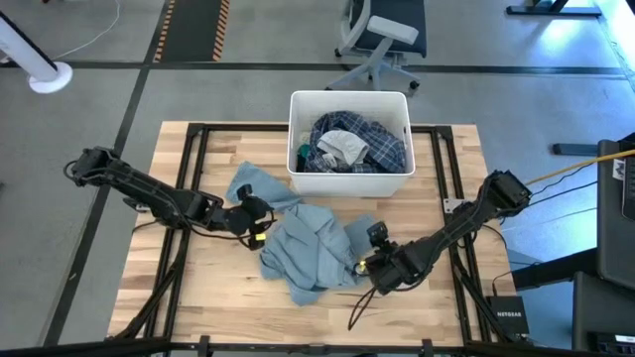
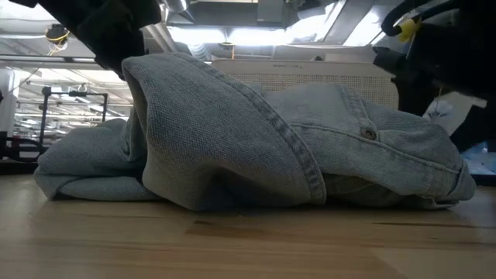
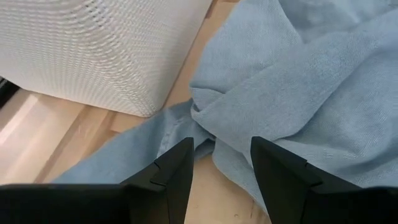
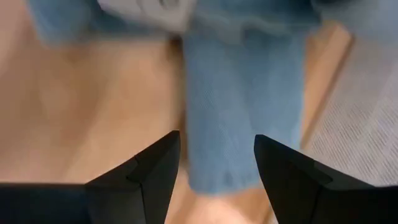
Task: Sort clothes
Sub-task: Put the blue pants into the white laundry bin
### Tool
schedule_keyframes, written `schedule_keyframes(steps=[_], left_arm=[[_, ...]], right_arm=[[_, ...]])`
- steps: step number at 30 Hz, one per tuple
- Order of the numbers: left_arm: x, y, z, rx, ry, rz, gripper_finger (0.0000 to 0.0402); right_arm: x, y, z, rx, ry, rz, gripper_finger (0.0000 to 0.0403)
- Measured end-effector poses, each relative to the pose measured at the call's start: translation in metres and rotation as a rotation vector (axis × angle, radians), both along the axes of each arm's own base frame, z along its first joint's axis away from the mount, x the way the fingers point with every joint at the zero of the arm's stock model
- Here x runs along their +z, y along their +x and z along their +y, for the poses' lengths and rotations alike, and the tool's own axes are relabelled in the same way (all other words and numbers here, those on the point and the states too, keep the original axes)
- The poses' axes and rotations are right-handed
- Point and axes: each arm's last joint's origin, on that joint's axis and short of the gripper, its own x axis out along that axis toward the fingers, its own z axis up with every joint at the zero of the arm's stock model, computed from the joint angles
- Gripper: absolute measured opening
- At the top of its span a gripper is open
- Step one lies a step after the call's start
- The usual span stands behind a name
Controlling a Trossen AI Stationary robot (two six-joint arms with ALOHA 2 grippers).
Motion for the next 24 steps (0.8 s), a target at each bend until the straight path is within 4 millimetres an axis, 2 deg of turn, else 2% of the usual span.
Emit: schedule_keyframes(steps=[5, 11, 15, 24], left_arm=[[-0.008, 0.004, -0.001, -0.003, 0.01, 0.038, 0.0155], [-0.019, 0.009, 0.001, -0.001, 0.039, 0.093, 0.0155], [-0.023, 0.013, 0.003, 0.0, -0.012, 0.112, 0.0155], [-0.036, 0.023, 0.006, -0.014, -0.044, 0.149, 0.0155]], right_arm=[[-0.012, 0.002, 0.008, 0.064, 0.116, -0.067, 0.0225], [-0.019, -0.003, 0.017, 0.108, 0.11, -0.163, 0.0225], [-0.025, -0.001, 0.02, 0.152, 0.151, -0.244, 0.0225], [-0.014, 0.015, 0.027, 0.208, 0.074, -0.483, 0.0225]])
